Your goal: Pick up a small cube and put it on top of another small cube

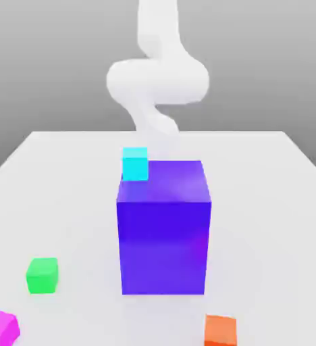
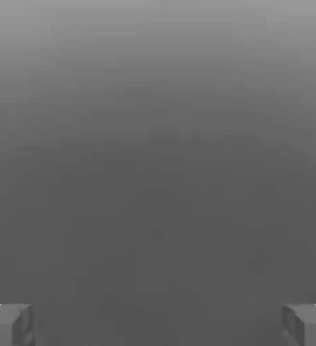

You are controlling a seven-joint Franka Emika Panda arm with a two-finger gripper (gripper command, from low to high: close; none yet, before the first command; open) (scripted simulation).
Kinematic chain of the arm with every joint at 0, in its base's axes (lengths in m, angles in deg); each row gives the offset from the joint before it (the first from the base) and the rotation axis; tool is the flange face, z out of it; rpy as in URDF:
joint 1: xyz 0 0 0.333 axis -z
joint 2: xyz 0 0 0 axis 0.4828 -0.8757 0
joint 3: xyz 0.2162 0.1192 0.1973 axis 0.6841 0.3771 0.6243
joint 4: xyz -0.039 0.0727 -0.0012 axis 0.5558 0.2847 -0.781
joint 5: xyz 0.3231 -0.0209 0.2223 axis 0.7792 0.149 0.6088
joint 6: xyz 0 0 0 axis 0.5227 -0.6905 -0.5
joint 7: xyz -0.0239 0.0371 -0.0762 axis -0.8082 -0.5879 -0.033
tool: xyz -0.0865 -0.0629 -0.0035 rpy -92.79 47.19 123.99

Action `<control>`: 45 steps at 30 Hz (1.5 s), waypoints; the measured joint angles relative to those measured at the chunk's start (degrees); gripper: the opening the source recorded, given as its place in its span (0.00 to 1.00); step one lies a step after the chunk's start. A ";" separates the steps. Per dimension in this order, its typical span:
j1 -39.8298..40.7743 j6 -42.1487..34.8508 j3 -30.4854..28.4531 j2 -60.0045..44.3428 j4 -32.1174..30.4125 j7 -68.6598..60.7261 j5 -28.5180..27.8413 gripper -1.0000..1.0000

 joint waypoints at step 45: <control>19.00 19.06 -7.54 -67.81 6.10 65.98 6.48 0.00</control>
